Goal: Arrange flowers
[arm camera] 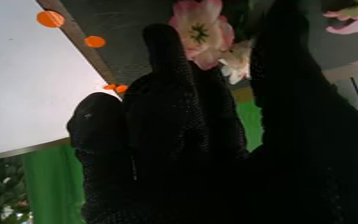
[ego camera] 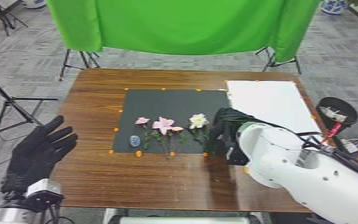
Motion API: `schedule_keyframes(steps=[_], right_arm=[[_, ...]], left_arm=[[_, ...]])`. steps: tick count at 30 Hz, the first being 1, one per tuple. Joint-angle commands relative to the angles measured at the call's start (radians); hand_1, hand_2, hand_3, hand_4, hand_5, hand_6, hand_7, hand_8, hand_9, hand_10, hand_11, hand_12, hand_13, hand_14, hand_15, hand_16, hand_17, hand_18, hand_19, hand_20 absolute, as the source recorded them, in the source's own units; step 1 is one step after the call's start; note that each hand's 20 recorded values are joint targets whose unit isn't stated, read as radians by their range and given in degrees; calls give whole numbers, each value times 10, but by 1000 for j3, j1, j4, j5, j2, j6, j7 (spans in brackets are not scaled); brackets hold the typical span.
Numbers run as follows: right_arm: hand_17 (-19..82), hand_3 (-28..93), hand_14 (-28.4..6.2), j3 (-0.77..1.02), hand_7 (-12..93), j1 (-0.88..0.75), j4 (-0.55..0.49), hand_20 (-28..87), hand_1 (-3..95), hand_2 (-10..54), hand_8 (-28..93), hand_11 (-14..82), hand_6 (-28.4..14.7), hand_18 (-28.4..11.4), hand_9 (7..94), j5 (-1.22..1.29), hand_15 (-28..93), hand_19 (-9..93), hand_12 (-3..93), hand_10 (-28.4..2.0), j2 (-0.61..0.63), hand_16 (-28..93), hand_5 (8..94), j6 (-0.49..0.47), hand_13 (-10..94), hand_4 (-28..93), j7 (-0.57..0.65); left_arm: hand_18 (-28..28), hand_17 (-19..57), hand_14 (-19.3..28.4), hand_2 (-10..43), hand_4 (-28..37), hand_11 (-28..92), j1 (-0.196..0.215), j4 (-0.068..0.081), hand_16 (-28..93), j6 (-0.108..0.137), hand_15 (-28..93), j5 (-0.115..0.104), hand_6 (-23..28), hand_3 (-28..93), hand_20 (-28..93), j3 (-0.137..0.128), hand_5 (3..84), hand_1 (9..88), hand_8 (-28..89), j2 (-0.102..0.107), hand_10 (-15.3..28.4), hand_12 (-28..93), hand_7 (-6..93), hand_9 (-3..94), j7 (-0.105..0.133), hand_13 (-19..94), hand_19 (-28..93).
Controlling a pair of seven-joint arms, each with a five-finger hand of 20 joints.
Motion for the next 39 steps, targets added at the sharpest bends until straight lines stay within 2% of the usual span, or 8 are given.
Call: schedule_keyframes(steps=[1,10,21,27,31,34,37,39], right_arm=[[579,744,-62,17,125,-11,-28,352,389,-93,-96,188,-78,-162,705,5,760,932,139,-206,2,134,487,-7,780,-218,-11],[583,735,-72,66,119,-52,-58,360,264,35,-91,185,-84,-172,705,39,755,932,141,-219,35,138,497,106,785,-206,-15],[570,729,-93,322,116,-243,-150,361,216,95,-88,185,-88,-187,694,187,754,932,143,-225,54,136,510,204,774,-196,-142],[386,751,-191,555,139,-410,-109,-47,199,119,-97,175,-77,-209,599,588,591,839,140,-215,21,78,507,307,583,-210,-380],[199,797,-228,642,162,-457,-53,53,182,125,-113,151,-65,-257,520,814,393,595,129,-212,10,84,508,354,425,-236,-497],[133,810,-225,661,155,-474,-20,78,175,125,-110,122,-54,-257,470,906,315,508,127,-202,34,99,485,431,357,-245,-648],[90,819,-213,660,153,-470,-4,99,167,128,-111,97,-40,-234,427,995,245,415,126,-184,55,124,462,508,311,-255,-782],[86,822,-205,671,155,-462,-3,109,163,131,-112,94,-32,-227,420,1000,226,387,126,-173,58,132,455,527,307,-259,-792]], left_arm=[[251,-91,265,56,-192,288,23,-1,-128,21,538,-33,113,636,68,11,400,302,-71,33,202,107,88,338,40,209,498],[250,-91,265,57,-193,289,25,-1,-129,21,538,-29,114,635,68,19,400,302,-71,20,202,106,88,339,40,209,498],[248,-91,265,58,-195,287,44,10,-129,63,538,-117,114,636,69,72,401,302,-71,95,202,105,88,339,179,209,497],[235,-92,241,57,-204,243,-6,56,-128,43,464,-121,101,632,59,98,417,291,-74,96,184,95,83,332,186,202,461],[237,-86,239,55,-207,232,-56,104,-112,-21,456,-87,98,630,68,62,455,291,-75,66,179,94,72,357,90,221,461],[239,-87,242,52,-210,218,-69,117,-112,-23,453,-112,82,622,68,30,418,286,-74,95,175,88,60,349,116,219,454],[230,-99,230,48,-216,185,-72,110,-90,2,406,-134,59,618,65,0,370,279,-75,123,158,97,64,319,193,194,411],[226,-103,226,47,-218,180,-62,98,-82,6,397,-125,52,616,66,-38,357,277,-74,122,153,102,64,313,191,190,397]])
